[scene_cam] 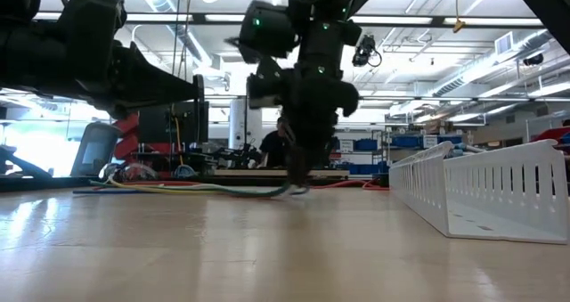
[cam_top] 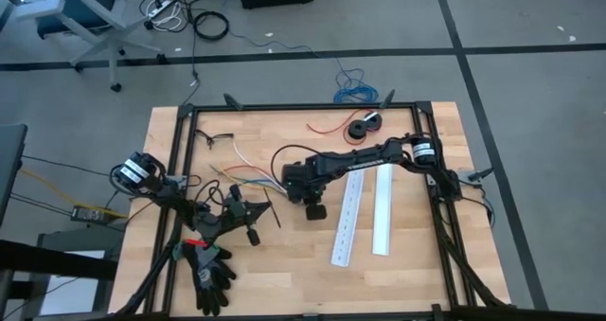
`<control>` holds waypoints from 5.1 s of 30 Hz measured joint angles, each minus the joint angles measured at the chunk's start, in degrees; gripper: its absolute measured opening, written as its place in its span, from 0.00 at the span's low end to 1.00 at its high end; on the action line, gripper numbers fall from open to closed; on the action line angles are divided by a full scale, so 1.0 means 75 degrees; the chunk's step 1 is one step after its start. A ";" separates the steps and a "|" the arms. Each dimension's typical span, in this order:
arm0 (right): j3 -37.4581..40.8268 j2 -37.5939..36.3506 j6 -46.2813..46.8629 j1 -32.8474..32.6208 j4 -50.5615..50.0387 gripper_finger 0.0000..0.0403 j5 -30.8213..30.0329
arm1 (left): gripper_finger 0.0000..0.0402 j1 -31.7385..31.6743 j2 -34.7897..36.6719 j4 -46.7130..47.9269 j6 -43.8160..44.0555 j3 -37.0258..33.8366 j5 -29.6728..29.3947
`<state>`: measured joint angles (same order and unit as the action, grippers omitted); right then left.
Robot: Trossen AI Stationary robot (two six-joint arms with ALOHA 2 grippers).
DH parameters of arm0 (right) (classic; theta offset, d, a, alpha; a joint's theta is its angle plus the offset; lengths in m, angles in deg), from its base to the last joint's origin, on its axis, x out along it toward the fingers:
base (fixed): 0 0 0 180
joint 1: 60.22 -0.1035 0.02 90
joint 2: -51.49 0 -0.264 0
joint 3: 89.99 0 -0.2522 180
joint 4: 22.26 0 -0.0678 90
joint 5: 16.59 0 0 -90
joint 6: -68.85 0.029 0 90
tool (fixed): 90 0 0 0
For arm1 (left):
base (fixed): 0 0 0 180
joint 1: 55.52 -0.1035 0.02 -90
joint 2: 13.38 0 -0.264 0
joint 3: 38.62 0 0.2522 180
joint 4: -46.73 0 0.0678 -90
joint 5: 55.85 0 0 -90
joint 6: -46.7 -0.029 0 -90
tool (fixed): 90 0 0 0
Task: Ziptie cables
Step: Wrap the cable wires with the black zip tie
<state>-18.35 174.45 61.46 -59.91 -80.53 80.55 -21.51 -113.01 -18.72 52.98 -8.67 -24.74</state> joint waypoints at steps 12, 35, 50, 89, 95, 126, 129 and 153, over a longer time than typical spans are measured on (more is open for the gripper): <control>-0.0003 -0.0427 0.0402 -0.0188 0.1544 0.00 0.0417 | 0.00 0.0001 0.0000 -0.0009 -0.0003 0.0140 0.0000; -0.0015 -0.0427 -0.0430 -0.0442 0.2375 0.00 0.0396 | 0.00 -0.0962 -0.0003 0.2537 0.1834 0.0612 -0.0175; -0.0015 -0.0418 -0.0697 -0.0550 0.2478 0.19 0.0343 | 0.00 -0.0993 -0.0003 0.2679 0.1818 0.0612 -0.0009; 0.0428 0.0156 -0.4922 -0.1239 0.3325 0.28 0.0182 | 0.00 -0.1511 -0.0003 0.3982 0.2992 0.0610 0.0809; 0.0414 0.0439 -0.5442 -0.1367 0.3637 0.28 -0.0427 | 0.00 -0.1506 -0.0003 0.3908 0.3056 0.0612 0.0999; 0.0434 0.0345 -0.5606 -0.1878 0.2785 0.00 -0.0079 | 0.00 -0.1546 -0.0017 0.4279 0.2637 0.0626 0.1699; 0.0433 0.0256 -0.5590 -0.2031 0.2874 0.00 0.0082 | 0.00 -0.1549 -0.0017 0.4264 0.2672 0.0640 0.1340; 0.0423 0.0214 -0.4755 -0.2441 0.2631 0.03 -0.0169 | 0.00 -0.1926 -0.0017 0.3948 0.2603 0.0644 -0.0232</control>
<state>-15.18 176.06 25.79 -78.23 -60.79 79.27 -35.96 -113.14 10.89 72.50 -3.84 -26.48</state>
